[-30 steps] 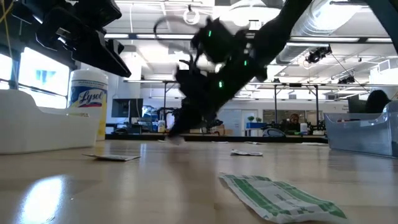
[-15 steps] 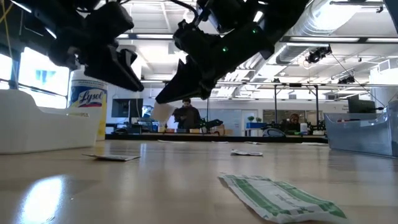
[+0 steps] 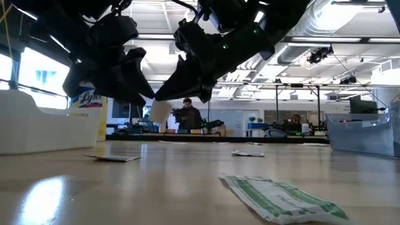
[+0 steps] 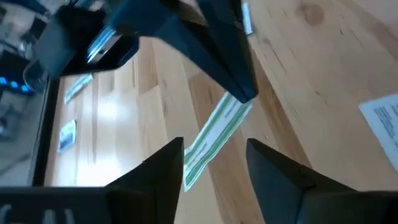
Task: Pick & Place First Aid Supplies
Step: Put the green bandage into the white bin
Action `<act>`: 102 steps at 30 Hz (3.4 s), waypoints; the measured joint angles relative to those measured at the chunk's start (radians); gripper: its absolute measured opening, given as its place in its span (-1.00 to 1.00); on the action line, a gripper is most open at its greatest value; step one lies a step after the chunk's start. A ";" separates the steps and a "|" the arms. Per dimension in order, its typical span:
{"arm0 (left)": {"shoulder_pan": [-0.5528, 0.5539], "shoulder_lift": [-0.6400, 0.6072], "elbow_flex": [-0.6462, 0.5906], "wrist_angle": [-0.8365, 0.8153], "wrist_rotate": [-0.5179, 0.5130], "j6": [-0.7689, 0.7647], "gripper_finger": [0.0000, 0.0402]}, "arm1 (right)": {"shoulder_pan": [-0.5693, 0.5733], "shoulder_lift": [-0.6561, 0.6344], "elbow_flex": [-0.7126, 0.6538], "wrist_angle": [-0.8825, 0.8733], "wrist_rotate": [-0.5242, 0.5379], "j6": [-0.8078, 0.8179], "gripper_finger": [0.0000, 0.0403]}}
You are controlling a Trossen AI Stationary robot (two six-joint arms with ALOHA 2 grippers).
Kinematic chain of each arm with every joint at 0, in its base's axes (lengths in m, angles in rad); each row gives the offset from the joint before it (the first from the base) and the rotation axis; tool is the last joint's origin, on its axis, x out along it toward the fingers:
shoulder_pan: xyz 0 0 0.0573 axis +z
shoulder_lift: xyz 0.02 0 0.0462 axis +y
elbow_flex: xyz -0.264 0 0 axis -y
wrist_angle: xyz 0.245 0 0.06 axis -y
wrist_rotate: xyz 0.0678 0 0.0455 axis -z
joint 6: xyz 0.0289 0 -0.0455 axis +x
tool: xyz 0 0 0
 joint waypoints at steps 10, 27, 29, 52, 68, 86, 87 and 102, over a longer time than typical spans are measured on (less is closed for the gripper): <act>0.000 0.000 0.000 -0.003 0.038 0.105 -0.11 | 0.000 0.000 0.000 0.076 -0.021 -0.003 -1.00; 0.000 0.001 0.000 0.021 0.023 0.171 -0.74 | 0.000 0.000 0.001 0.105 0.005 -0.004 -0.98; 0.000 0.001 0.000 0.020 0.022 0.178 -0.89 | 0.001 0.000 0.001 0.108 0.021 -0.005 -0.96; -0.022 -0.188 0.001 -0.259 -0.061 0.489 -1.00 | 0.146 -0.207 0.001 -0.031 0.402 -0.157 -0.01; -0.177 -0.320 0.118 -0.932 -0.174 0.560 -1.00 | 0.138 -0.196 0.001 -0.084 0.415 -0.116 0.02; -0.172 -0.193 0.062 -0.912 0.009 0.753 -1.00 | 0.138 -0.196 0.000 -0.086 0.418 -0.100 0.01; -0.162 -0.195 0.062 -0.907 0.034 0.761 -1.00 | 0.138 -0.196 0.000 -0.084 0.418 -0.100 0.01; -0.013 -0.130 0.063 -0.767 0.217 0.899 -1.00 | 0.138 -0.195 0.000 -0.099 0.407 -0.102 0.01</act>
